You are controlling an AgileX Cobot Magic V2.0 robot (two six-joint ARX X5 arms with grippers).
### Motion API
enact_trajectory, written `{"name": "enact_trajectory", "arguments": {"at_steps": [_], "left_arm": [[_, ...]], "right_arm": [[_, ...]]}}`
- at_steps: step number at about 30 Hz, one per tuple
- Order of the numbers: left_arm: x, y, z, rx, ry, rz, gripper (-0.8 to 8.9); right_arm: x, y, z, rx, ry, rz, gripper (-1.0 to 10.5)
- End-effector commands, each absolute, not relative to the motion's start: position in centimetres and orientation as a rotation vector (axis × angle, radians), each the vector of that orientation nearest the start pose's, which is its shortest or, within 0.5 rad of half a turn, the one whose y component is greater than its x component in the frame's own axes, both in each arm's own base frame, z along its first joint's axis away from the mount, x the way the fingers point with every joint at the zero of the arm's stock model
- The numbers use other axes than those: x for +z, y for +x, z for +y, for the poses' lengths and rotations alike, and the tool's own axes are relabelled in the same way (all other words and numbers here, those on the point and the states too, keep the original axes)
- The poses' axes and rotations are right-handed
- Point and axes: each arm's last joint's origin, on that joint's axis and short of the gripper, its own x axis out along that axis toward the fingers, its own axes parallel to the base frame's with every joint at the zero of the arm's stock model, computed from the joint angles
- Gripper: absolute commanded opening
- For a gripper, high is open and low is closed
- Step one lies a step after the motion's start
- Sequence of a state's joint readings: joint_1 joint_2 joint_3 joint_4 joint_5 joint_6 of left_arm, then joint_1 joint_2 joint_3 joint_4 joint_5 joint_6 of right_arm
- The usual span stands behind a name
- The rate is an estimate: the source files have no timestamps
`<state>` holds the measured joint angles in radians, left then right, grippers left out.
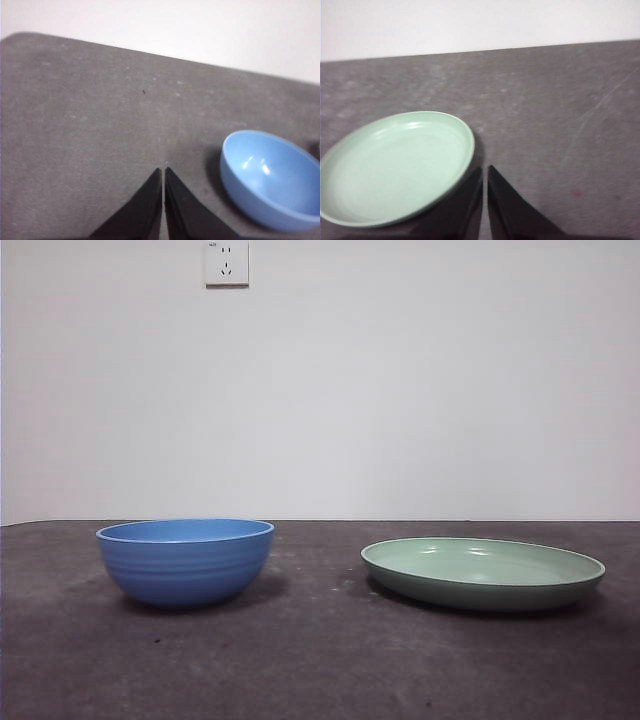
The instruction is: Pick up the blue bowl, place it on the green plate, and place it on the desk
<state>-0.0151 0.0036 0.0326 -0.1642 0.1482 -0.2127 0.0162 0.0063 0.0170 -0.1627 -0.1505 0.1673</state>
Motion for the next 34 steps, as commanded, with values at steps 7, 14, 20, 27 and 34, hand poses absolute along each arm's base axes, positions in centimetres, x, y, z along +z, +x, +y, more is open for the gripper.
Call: {"name": "enact_trajectory", "arguments": {"at_steps": [7,14,20,27,34], "left_arm": [[16.0,9.5,-0.6,-0.139,-0.457,0.15,0.1],[19.1,8.9,-0.6,-0.166,-0.493,0.074,0.1],[23.0,8.3,-0.6,-0.181,-0.482,0.017,0.1],[26.4,8.3,-0.8,-0.221,-0.404,0.127,0.1],[29.4,9.9,-1.2,-0.351,-0.323,0.344,0.1]], "right_arm": [[15.6,9.5,0.6,0.149,0.364,0.168,0.1],[18.8,8.9,0.5,0.139,0.37,0.073,0.1],[22.6,8.0,0.5,0.135,0.357,-0.01,0.1],[27.1,7.9,0.5,0.13,0.275,0.023,0.1],[30.5,9.7,0.9,0.266,0.196,0.227,0.1]]}}
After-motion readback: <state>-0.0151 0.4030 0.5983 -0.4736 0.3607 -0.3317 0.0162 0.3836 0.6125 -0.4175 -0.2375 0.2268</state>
